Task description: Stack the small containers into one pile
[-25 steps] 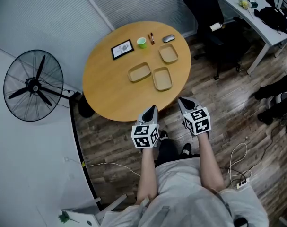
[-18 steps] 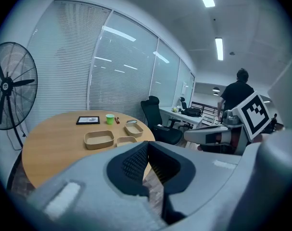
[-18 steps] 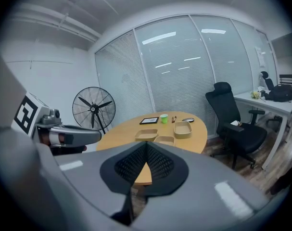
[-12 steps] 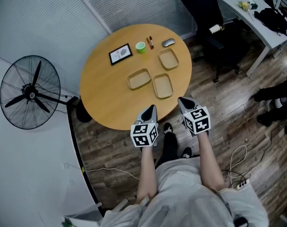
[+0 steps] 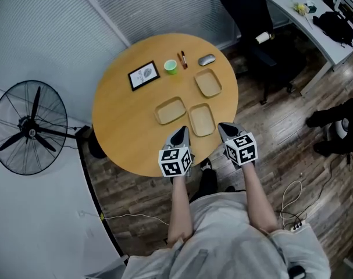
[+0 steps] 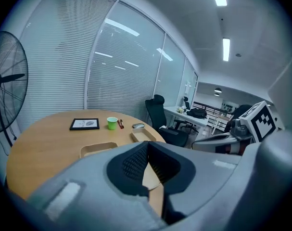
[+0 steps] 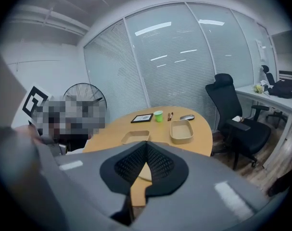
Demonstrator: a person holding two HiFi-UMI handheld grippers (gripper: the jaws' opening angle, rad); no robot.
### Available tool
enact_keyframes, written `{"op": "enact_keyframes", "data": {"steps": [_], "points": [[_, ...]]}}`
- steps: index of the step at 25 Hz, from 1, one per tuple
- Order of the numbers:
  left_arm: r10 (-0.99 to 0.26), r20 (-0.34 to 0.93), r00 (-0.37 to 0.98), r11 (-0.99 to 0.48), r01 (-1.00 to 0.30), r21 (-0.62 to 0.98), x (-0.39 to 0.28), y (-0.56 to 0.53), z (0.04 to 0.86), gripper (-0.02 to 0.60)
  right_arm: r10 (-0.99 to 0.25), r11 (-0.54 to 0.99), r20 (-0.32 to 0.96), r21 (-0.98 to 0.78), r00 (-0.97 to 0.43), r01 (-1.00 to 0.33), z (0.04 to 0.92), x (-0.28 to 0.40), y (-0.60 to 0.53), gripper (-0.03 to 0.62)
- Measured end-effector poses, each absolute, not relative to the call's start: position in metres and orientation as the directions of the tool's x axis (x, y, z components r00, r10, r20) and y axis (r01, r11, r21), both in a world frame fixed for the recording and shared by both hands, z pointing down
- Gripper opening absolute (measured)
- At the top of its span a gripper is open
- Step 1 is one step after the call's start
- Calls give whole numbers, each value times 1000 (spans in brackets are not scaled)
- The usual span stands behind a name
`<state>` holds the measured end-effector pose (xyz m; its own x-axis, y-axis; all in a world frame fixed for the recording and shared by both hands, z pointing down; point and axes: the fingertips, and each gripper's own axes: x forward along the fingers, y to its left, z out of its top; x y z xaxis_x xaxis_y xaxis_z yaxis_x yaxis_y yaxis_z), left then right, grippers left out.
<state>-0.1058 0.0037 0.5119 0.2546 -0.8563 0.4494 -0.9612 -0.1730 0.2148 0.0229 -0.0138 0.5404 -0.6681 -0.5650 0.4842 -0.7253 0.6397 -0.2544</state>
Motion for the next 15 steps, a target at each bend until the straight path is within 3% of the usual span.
{"op": "enact_keyframes", "data": {"steps": [8,15], "points": [[-810,519,274,-211,-961,177,-145,-46,542,3,-538,645,524,-249,-660,-723,559,-26,-58,0],[-709,629,319,-347,-934,82,-178,-63,594,3,-501,654,582,-230,-640,-721,582,-66,-73,0]]}}
